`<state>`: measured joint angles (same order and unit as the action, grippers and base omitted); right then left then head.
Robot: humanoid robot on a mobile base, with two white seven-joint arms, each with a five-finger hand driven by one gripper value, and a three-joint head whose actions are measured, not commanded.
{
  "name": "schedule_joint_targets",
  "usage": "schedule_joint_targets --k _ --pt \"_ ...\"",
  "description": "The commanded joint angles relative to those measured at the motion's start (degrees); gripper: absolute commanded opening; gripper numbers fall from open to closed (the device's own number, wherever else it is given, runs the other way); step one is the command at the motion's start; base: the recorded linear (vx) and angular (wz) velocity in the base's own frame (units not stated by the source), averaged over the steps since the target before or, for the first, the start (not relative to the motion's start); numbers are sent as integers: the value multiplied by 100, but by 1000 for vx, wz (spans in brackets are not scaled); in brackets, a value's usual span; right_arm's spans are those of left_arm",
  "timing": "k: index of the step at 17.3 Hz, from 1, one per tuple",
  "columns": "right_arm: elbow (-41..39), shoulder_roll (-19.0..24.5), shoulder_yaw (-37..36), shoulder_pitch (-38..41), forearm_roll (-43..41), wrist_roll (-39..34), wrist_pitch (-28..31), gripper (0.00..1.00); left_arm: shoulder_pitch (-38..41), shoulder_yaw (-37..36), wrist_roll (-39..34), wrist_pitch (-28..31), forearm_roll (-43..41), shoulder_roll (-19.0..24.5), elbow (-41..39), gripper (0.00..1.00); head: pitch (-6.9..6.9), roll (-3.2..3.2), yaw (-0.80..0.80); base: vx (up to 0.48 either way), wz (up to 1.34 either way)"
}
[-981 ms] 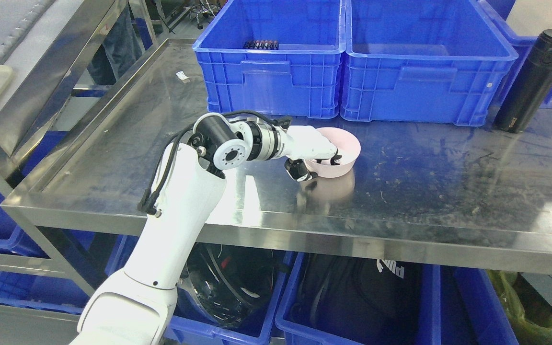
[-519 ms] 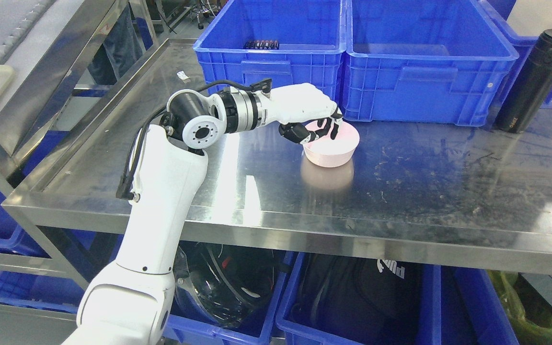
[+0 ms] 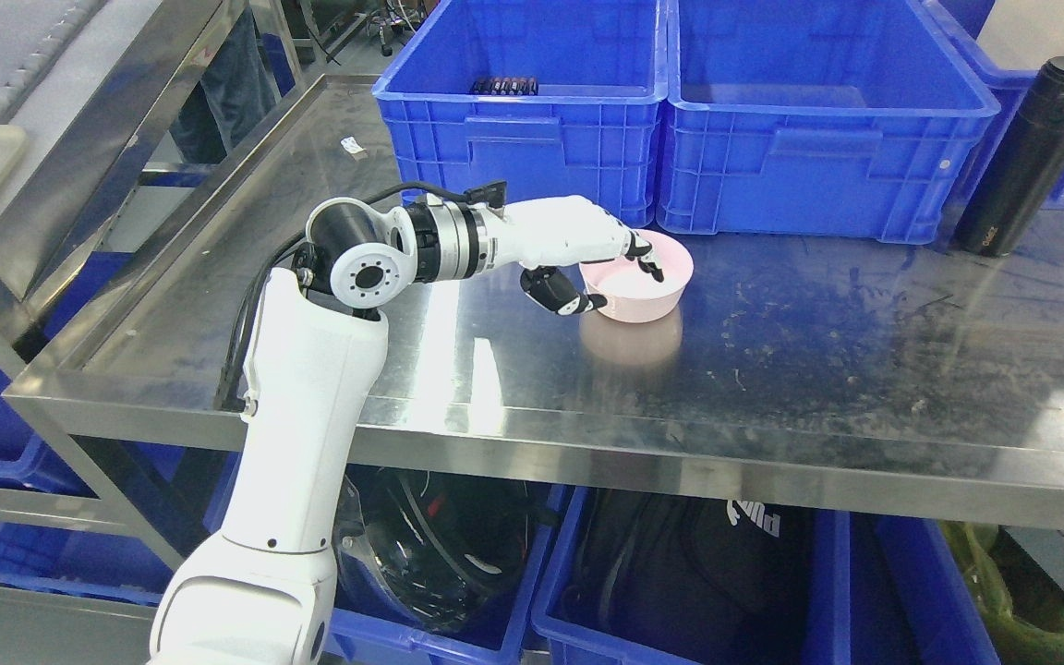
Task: Stack pink IKEA bowl on shelf middle layer
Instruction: 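Close the left hand fingers around the pink bowl rim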
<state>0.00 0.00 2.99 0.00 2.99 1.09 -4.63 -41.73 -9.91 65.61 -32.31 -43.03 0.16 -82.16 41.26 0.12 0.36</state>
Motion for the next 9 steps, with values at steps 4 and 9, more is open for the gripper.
schedule_joint_targets --k 4,9 --pt "-100 -100 0 26 0 -3 -3 100 -291 -608 223 742 -837 84 -573 79 0 0 0 0 0" --pt "-100 -100 0 18 0 -3 -3 100 -89 -978 277 1034 -1541 84 -328 79 0 0 0 0 0"
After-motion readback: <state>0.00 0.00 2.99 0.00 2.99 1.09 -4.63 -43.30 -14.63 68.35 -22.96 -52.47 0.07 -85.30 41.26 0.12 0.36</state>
